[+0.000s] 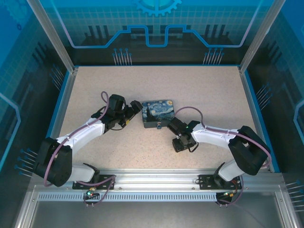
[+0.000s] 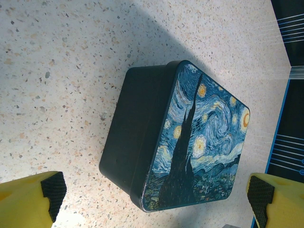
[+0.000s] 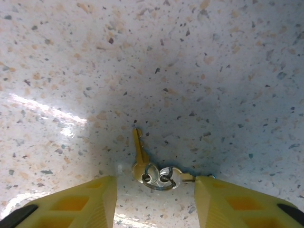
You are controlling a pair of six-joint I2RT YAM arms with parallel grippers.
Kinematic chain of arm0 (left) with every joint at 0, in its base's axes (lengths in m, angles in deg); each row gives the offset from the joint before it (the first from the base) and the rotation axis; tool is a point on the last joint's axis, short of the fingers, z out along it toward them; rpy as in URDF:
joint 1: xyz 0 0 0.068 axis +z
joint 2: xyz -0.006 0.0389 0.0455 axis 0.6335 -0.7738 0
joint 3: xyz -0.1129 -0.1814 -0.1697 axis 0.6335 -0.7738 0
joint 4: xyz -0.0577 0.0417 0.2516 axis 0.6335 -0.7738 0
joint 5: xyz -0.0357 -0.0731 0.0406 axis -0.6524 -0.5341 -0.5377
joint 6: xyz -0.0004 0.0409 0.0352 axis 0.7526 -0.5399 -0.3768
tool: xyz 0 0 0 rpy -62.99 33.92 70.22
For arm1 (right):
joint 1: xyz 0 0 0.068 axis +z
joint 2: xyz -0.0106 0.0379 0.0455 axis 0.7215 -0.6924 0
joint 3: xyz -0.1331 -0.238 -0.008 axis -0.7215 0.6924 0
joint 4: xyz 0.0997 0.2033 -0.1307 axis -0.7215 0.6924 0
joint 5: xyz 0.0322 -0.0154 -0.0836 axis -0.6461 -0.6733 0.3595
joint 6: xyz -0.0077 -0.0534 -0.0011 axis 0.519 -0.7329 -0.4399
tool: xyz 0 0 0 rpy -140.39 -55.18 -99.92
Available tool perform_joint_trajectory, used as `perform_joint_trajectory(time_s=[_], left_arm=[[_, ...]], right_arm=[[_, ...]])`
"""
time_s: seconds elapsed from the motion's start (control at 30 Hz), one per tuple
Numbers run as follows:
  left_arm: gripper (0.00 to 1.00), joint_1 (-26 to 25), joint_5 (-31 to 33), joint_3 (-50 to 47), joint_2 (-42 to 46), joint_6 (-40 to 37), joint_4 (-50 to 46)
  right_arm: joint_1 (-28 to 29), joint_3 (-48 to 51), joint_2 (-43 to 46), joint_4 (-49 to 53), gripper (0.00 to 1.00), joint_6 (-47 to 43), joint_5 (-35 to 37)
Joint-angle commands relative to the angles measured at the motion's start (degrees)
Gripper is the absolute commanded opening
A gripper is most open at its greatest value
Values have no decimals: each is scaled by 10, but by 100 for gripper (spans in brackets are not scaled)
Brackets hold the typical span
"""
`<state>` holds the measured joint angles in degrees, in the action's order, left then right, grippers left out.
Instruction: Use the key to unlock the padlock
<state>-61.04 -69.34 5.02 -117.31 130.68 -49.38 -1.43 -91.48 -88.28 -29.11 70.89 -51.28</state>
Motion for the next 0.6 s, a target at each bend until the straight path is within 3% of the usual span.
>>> perform_joint_trajectory(time_s=[0.0,0.57], left_arm=[[99,2,-12,10,-2,2,4],[99,2,-14,9,-7,5,11]], right_arm=[[9,-16,-12,5,46,-9,14],[19,-35,-5,31,50,-21,59]])
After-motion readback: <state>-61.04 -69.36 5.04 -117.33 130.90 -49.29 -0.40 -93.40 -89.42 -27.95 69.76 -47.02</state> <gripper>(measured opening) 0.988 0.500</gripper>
